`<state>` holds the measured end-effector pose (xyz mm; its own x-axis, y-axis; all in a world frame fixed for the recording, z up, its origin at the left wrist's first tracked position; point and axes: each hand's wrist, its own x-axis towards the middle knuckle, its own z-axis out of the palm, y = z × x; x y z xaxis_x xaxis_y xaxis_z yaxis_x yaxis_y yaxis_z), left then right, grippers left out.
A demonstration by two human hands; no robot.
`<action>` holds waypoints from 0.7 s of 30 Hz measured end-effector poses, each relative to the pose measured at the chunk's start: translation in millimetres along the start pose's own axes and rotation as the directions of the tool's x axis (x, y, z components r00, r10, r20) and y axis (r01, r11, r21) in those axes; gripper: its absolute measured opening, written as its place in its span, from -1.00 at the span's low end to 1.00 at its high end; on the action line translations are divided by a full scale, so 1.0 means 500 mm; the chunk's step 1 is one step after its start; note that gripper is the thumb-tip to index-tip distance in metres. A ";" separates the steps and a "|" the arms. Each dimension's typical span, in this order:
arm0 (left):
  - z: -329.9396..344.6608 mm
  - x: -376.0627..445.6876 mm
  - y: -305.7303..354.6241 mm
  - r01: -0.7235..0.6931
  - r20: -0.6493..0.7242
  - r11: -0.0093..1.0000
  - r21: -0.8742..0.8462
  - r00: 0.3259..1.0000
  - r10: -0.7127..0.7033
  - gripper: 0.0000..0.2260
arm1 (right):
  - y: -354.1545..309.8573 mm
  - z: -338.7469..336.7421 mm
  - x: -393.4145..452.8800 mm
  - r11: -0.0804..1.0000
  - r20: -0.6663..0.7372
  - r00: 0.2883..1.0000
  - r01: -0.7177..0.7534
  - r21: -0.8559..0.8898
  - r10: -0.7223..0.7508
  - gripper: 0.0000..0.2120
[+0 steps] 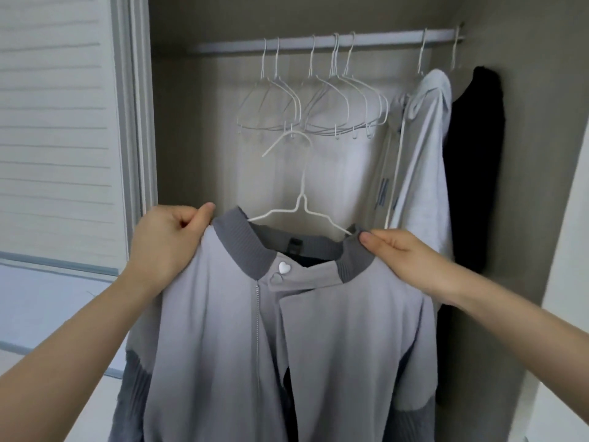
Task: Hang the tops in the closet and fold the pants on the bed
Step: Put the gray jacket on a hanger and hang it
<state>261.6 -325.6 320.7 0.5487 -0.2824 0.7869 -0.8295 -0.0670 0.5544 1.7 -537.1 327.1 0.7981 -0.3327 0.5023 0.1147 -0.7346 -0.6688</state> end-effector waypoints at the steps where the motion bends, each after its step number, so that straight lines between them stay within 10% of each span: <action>1: 0.010 0.000 0.009 -0.061 0.043 0.998 0.015 0.997 0.060 -0.48 | -0.004 -0.003 0.000 0.995 -0.024 0.999 -0.046 0.088 0.048 -0.66; 7: 0.071 0.020 0.014 -0.163 0.209 0.986 0.039 0.966 0.151 -0.53 | -0.039 -0.047 -0.012 0.913 -0.064 0.936 -0.321 0.252 0.346 -0.69; 12: 0.135 0.021 -0.074 0.074 0.433 0.997 -0.035 0.900 -0.051 -0.75 | -0.066 -0.098 -0.037 0.823 -0.169 0.822 -0.481 0.304 0.543 -0.64; 21: 0.279 0.047 -0.052 0.258 0.352 0.938 -0.234 0.921 -0.165 -0.81 | -0.136 -0.138 -0.016 0.753 -0.349 0.667 -0.587 0.298 0.658 -0.64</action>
<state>281.5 -464.1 286.8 0.6060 -0.5861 0.5378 -0.6121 0.0881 0.7858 -53.6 -525.4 406.3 0.4011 -0.9120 0.0862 -0.2058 -0.1814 -0.9616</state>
